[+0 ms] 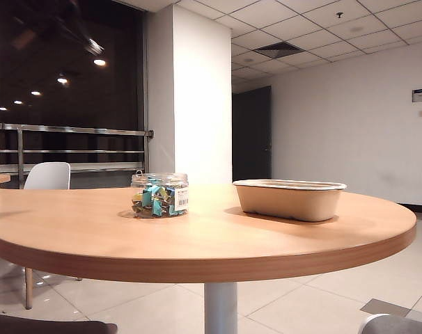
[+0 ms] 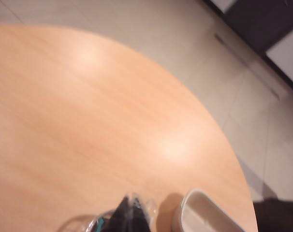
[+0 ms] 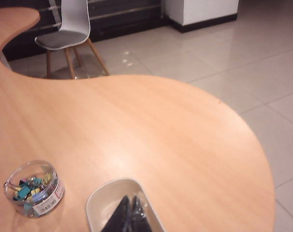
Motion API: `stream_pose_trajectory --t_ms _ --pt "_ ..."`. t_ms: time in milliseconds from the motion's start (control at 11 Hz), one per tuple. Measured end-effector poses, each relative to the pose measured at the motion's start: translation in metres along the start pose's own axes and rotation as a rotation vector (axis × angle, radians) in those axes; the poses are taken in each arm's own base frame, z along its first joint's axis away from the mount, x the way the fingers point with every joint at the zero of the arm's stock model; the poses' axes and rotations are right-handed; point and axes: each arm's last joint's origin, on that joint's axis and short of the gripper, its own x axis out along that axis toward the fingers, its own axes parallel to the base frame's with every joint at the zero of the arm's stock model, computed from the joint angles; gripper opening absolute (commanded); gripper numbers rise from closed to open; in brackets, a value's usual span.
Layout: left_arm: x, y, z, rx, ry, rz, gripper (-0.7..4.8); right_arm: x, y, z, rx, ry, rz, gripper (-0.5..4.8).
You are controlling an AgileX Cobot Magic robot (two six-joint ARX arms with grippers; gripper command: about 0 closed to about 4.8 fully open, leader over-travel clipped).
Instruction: Pick up the box filled with clips, pour some clips from it into the rectangular paper box, and then put the clip box back on the table.
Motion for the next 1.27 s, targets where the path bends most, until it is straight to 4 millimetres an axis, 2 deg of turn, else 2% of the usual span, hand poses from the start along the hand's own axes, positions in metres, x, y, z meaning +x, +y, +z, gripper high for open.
stream_pose_trajectory --t_ms 362,543,996,1267 --pt "0.041 0.014 -0.003 0.007 0.16 0.026 -0.06 0.008 0.0 -0.003 0.002 0.014 0.076 -0.01" --pt "0.059 0.018 -0.012 0.024 0.236 0.032 -0.05 0.016 -0.001 -0.007 0.007 0.042 0.109 -0.01" --pt "0.072 0.025 -0.023 0.016 0.293 0.047 -0.05 0.029 0.0 -0.02 -0.054 0.124 0.25 -0.01" --pt "0.091 0.033 -0.039 0.016 0.339 0.055 -0.05 0.036 0.007 -0.034 -0.137 0.222 0.31 -0.01"
